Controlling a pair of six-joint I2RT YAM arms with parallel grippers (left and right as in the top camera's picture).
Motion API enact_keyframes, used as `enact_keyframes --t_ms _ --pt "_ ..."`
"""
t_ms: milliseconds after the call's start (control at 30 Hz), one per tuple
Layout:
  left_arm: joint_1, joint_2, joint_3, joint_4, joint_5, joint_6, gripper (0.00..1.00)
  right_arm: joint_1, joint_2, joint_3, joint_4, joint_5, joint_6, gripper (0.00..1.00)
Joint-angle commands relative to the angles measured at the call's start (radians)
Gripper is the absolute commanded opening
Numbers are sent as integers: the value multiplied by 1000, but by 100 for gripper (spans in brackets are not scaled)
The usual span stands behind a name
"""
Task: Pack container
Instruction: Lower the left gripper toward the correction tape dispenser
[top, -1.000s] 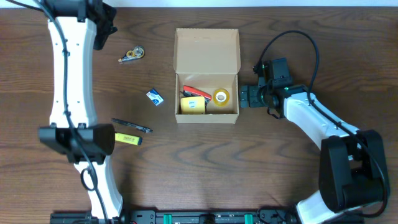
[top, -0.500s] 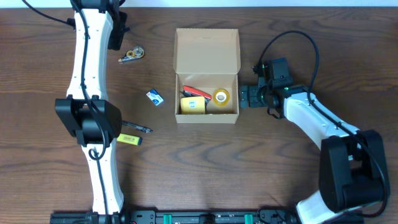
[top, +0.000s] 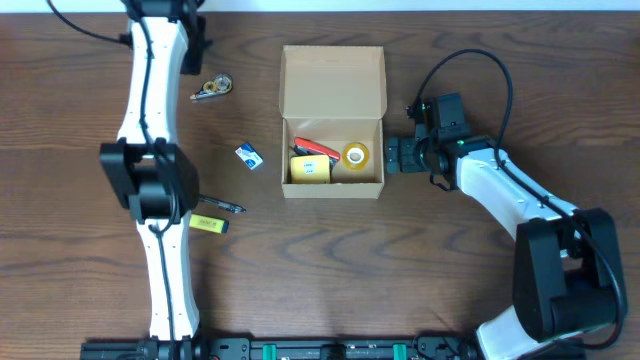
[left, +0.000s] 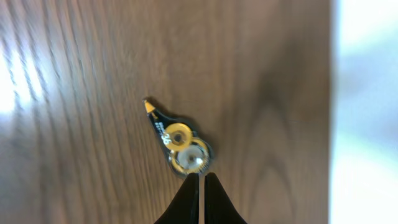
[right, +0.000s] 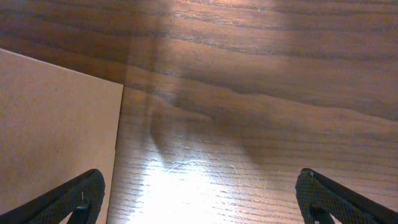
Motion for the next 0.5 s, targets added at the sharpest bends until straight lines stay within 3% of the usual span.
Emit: enact_keyframes --t_ms 0,133,267,333,467 --pt "6 64 16 -10 50 -195 6 -3 9 -2 -1 0 -14 99" --pt "3 105 16 -15 73 -306 8 -3 9 -2 -1 0 -14 99" --pt "2 111 16 -16 73 -348 37 -3 9 -2 -1 0 -14 99" --pt "2 111 16 -15 73 -352 61 -3 9 -2 -1 0 -14 100" --pt "2 111 16 -16 72 -416 65 -3 9 -2 -1 0 -14 99"
